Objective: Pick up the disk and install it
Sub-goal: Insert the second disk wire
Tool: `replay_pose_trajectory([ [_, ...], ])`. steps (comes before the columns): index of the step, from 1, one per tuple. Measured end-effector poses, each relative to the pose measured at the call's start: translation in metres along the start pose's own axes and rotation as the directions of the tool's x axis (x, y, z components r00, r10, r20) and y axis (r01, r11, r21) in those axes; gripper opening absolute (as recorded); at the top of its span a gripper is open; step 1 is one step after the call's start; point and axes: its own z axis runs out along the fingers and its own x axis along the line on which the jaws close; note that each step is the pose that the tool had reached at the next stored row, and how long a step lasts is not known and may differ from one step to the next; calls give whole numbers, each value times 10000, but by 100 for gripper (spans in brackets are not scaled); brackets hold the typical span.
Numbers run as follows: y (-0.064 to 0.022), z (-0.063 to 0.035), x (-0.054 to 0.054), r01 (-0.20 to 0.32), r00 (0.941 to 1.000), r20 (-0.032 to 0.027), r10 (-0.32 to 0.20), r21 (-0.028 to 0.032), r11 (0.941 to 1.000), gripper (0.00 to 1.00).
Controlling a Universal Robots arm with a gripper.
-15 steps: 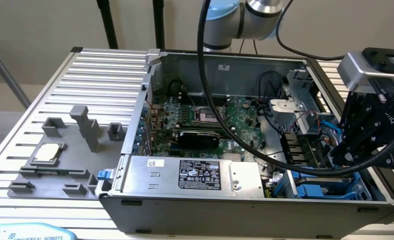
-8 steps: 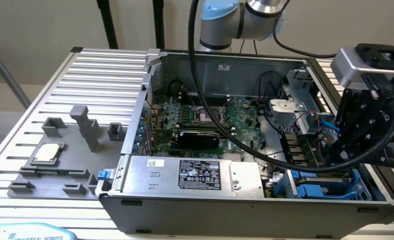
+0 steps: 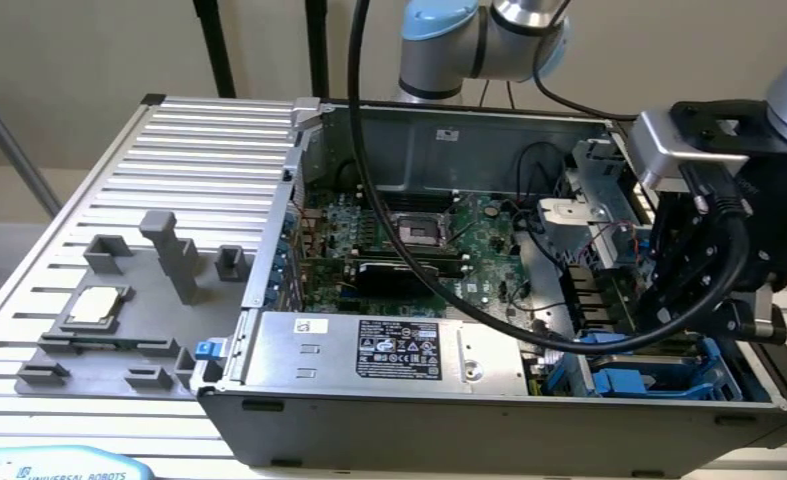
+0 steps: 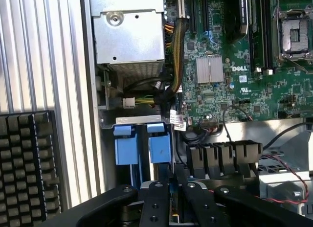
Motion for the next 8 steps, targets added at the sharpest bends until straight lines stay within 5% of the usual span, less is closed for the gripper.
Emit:
replay_pose_trajectory([
  [8,-5,88,-1,121,9999,32,-122,333,9994,16],
])
